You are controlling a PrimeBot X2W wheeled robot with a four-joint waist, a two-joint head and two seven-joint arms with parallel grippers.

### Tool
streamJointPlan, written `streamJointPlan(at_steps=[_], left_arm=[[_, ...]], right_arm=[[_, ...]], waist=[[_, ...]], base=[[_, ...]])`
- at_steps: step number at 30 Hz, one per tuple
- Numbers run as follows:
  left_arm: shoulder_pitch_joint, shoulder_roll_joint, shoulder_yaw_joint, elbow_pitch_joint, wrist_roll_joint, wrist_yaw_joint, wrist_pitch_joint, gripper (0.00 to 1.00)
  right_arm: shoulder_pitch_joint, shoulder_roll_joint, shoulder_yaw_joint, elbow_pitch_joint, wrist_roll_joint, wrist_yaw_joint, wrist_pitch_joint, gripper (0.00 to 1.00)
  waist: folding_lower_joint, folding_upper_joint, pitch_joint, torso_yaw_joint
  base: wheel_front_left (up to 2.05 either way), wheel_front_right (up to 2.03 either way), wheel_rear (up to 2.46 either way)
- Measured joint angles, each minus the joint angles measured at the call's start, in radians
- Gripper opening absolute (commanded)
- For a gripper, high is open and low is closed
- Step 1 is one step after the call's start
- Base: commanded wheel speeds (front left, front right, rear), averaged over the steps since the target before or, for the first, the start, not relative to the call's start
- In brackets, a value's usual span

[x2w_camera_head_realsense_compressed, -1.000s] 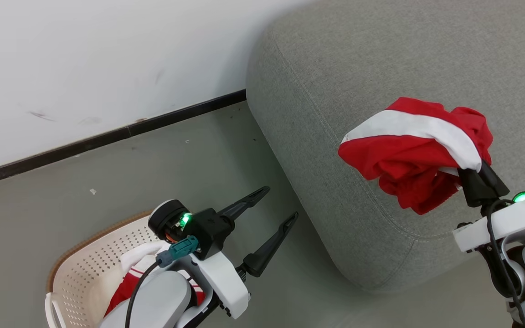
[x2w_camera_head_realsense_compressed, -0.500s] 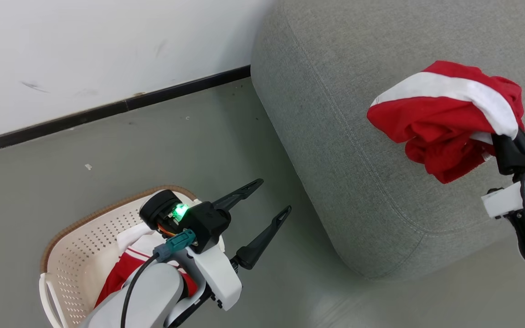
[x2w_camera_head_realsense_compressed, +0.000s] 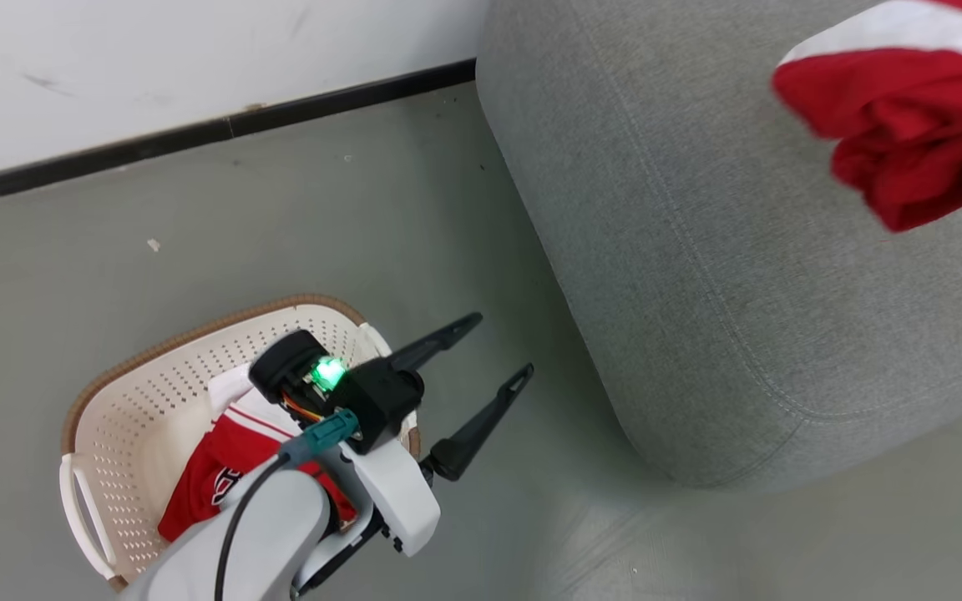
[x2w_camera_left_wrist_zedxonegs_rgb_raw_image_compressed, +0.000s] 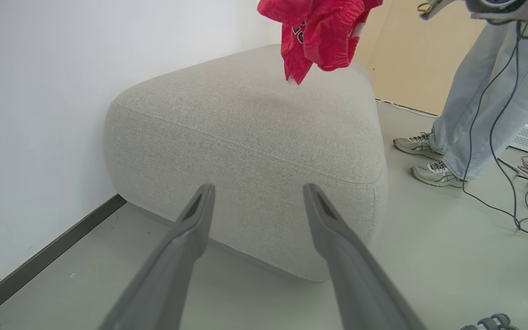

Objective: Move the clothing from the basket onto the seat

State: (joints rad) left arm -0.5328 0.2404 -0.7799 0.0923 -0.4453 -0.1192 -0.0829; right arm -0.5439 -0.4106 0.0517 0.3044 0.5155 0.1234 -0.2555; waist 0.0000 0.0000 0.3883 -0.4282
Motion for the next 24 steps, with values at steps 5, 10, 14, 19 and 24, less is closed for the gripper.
streamJointPlan(at_steps=[5,10,14,19,24], left_arm=[[-0.016,0.018,0.017,-0.022,0.004,0.011,0.012,1.00],[-0.017,0.028,0.023,-0.046,0.007,0.012,0.022,1.00],[-0.023,0.036,0.027,-0.069,0.007,0.020,0.039,1.00],[-0.043,0.053,0.035,-0.095,0.011,0.024,0.057,1.00],[-0.070,0.081,0.058,-0.133,0.022,0.037,0.066,1.00]], right_arm=[[-0.042,-0.036,-0.100,0.054,-0.008,0.000,0.000,0.00],[-0.079,-0.068,-0.147,0.096,-0.017,0.000,0.000,0.00],[-0.116,-0.079,-0.163,0.122,-0.034,0.000,0.000,0.00],[-0.155,-0.092,-0.188,0.145,-0.035,0.000,0.000,0.00],[-0.195,-0.113,-0.250,0.198,-0.044,0.000,0.000,0.00]], waist=[[0.0000,0.0000,0.037,0.012],[0.0000,0.0000,0.075,0.025],[0.0000,0.0000,0.115,0.038],[0.0000,0.0000,0.157,0.050],[0.0001,0.0000,0.199,0.063]], base=[[0.00,0.00,0.00],[0.00,0.00,0.00],[0.00,0.00,0.00],[0.00,0.00,0.00],[0.00,0.00,0.00]])
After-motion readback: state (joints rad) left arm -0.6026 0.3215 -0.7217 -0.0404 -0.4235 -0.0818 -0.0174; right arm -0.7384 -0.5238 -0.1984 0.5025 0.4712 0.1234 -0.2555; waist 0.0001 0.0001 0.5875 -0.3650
